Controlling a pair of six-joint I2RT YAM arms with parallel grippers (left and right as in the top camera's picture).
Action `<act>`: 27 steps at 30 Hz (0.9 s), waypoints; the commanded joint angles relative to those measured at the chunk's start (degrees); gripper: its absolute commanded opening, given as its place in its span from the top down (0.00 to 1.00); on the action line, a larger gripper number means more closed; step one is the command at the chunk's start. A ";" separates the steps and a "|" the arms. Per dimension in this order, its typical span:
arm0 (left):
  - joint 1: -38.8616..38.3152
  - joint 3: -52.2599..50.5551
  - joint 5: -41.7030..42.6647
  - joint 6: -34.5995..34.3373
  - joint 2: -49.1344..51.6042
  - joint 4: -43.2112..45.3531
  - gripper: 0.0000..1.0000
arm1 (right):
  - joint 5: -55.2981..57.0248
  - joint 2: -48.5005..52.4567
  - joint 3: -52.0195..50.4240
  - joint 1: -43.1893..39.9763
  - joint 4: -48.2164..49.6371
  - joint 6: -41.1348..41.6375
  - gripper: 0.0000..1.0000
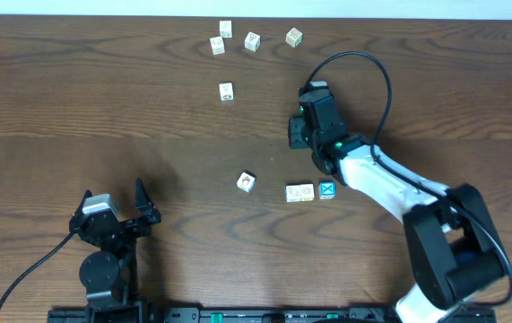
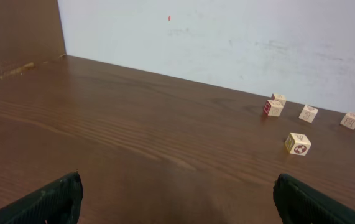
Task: Lift 5 blocks
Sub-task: 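Lower the right gripper and grasp the W block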
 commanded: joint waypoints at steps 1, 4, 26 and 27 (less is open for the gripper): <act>0.20 -1.22 -1.01 -0.11 -0.35 -2.01 0.02 | 1.79 -2.03 1.05 -0.11 -4.00 -0.81 0.94; 0.20 -1.22 -1.01 -0.11 -0.35 -2.01 0.02 | 4.66 -2.23 1.05 0.37 -8.63 -0.63 0.99; 0.20 -1.22 -1.01 -0.11 -0.35 -2.01 0.02 | 2.49 1.55 1.05 -2.54 1.29 -9.05 0.26; 0.20 -1.22 -1.01 -0.11 -0.35 -2.01 0.02 | 1.57 2.27 1.05 -3.04 1.46 -9.03 0.26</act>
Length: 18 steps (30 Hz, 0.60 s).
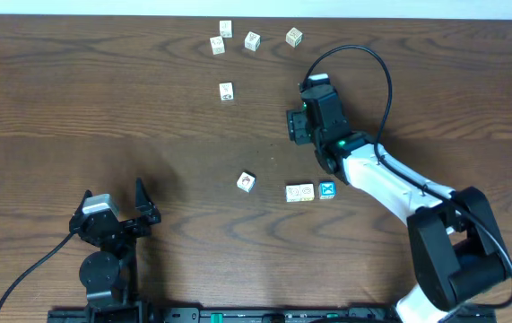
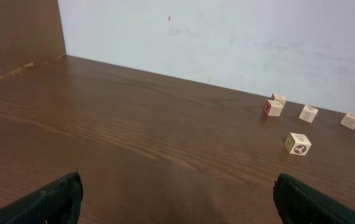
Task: Lift 5 blocks
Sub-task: 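Lower the right gripper and grasp the W block, then carry the W block down and place it right of the X block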
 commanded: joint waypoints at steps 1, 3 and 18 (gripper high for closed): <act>0.20 -1.22 -1.01 -0.09 -0.35 -2.01 0.02 | -3.48 3.72 0.46 -2.73 0.35 -1.40 0.27; 0.20 -1.22 -1.01 -0.11 -0.35 -2.01 0.02 | -3.67 5.25 0.46 -3.30 0.35 -1.44 0.33; 0.20 -1.22 -1.01 -0.09 -0.35 -2.01 0.02 | -5.42 7.48 0.83 -2.93 2.25 -3.37 0.42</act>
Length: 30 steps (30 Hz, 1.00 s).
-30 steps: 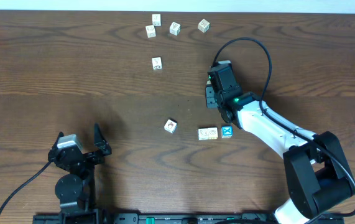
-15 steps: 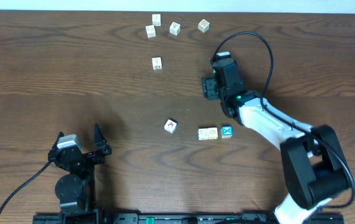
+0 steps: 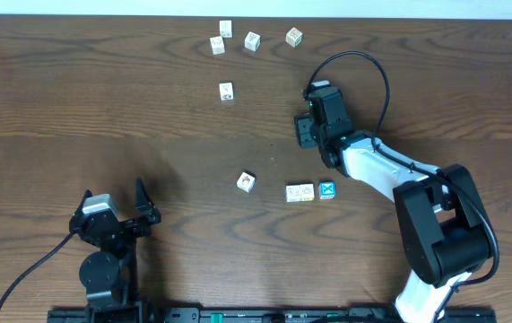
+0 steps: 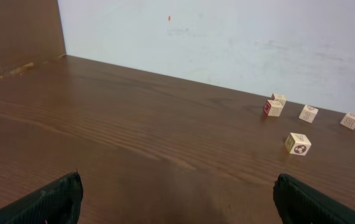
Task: Lift 5 blocks
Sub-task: 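Carry the W block down and place it right of the X block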
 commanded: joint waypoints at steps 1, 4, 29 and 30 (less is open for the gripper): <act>0.20 -1.25 -1.01 -0.11 -0.35 -2.01 0.02 | -0.52 0.66 0.76 0.33 -0.07 -0.74 0.44; 0.20 -1.25 -1.01 -0.11 -0.35 -2.01 0.02 | -2.12 0.66 0.76 0.59 -0.22 -0.76 0.46; 0.20 -1.25 -1.01 -0.11 -0.35 -2.01 0.02 | -3.96 3.19 0.76 0.70 1.14 -2.99 0.53; 0.20 -1.25 -1.01 -0.11 -0.35 -2.01 0.02 | -4.37 3.19 0.76 0.70 1.51 -3.56 0.53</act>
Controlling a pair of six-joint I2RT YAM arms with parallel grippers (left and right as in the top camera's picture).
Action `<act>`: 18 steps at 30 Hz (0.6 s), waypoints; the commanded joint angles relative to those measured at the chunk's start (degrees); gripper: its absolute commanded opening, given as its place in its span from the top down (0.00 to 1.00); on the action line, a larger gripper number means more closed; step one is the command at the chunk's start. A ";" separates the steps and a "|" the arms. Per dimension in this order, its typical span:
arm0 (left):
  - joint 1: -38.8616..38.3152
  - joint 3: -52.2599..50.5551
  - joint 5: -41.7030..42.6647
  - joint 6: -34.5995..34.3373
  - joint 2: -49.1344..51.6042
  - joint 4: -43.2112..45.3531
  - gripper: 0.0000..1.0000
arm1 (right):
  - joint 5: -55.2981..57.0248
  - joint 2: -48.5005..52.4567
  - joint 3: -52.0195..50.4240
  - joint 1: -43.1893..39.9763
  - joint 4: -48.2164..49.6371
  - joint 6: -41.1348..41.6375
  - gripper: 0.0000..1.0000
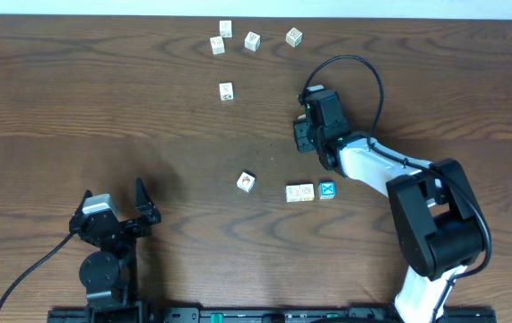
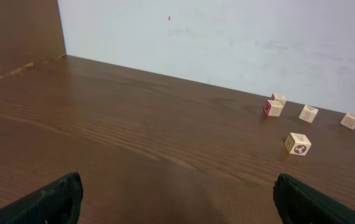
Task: Lift 5 blocks
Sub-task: 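Carry the W block down and place it right of the X block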
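Small wooden blocks lie scattered on the brown table (image 1: 103, 108). Several sit at the far edge, among them one (image 1: 252, 40) and another (image 1: 294, 37). A lone block (image 1: 226, 91) lies below them. Nearer are a tilted block (image 1: 247, 182), a pale block (image 1: 300, 192) and a blue-faced block (image 1: 327, 189). My right gripper (image 1: 302, 135) hangs over bare wood above the blue-faced block; its jaws are hidden under the wrist. My left gripper (image 2: 177, 208) is open and holds nothing, far from the blocks (image 2: 298, 143).
A white wall (image 2: 227, 43) runs along the table's far edge. A brown panel (image 2: 15, 31) stands at the far left. The right arm's black cable (image 1: 377, 81) loops above its wrist.
The right gripper has shifted slightly toward the near side and left. The blocks and the left gripper are where they were.
The right gripper stood over bare wood right of centre at every moment, a little farther back and left 1.6 s ago, then slightly right, now marginally nearer. No block has changed place. The left gripper stayed open at the near left.
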 commanded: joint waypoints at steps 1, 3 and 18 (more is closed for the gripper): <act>0.20 -1.25 -1.01 -0.11 -0.35 -2.01 0.02 | -1.33 0.76 0.76 0.55 1.01 -2.12 0.54; 0.20 -1.25 -1.01 -0.11 -0.35 -2.01 0.02 | -1.27 0.76 0.76 0.55 1.79 -2.19 0.55; 0.20 -1.25 -1.01 -0.11 -0.35 -2.01 0.02 | -1.25 0.76 0.76 0.55 3.04 -2.19 0.64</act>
